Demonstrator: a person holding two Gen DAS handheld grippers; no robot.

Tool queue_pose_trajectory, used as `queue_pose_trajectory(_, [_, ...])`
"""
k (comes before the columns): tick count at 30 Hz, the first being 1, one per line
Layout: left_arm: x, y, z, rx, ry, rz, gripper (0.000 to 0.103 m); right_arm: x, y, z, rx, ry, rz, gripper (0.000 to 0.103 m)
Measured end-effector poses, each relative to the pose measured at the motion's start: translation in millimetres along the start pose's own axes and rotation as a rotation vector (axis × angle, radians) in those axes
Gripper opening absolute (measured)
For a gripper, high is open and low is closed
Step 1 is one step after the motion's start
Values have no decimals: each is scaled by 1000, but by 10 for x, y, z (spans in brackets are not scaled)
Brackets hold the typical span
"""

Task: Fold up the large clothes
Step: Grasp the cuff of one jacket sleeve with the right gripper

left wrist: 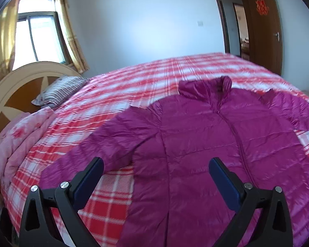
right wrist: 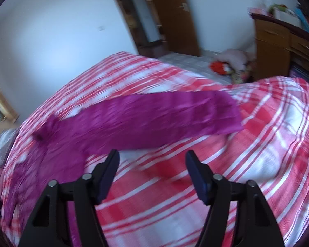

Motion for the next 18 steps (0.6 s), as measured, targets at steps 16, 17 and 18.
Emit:
queue_pose_trajectory(16, [-840, 144, 170, 79, 117, -39, 102, -871, -704, -483, 1, 102, 275, 41])
queue_pose_trajectory(17, [-861, 149, 186, 85, 123, -36, 102, -893, -699, -457, 21, 100, 283, 28])
queue_pose_trajectory(18, [-878, 152, 208, 89, 129, -33, 102, -923, -673, -447, 40, 97, 289, 18])
Point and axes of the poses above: each gripper's, at about its wrist camera, not at the fingertips, and x roughly against the way its jaws point, y to its left, z to its underside, the point moved 6 cm from there along -x, roughly the way its jaws point, and after that the axes turned 11 degrees about z, right-handed, at the moved point
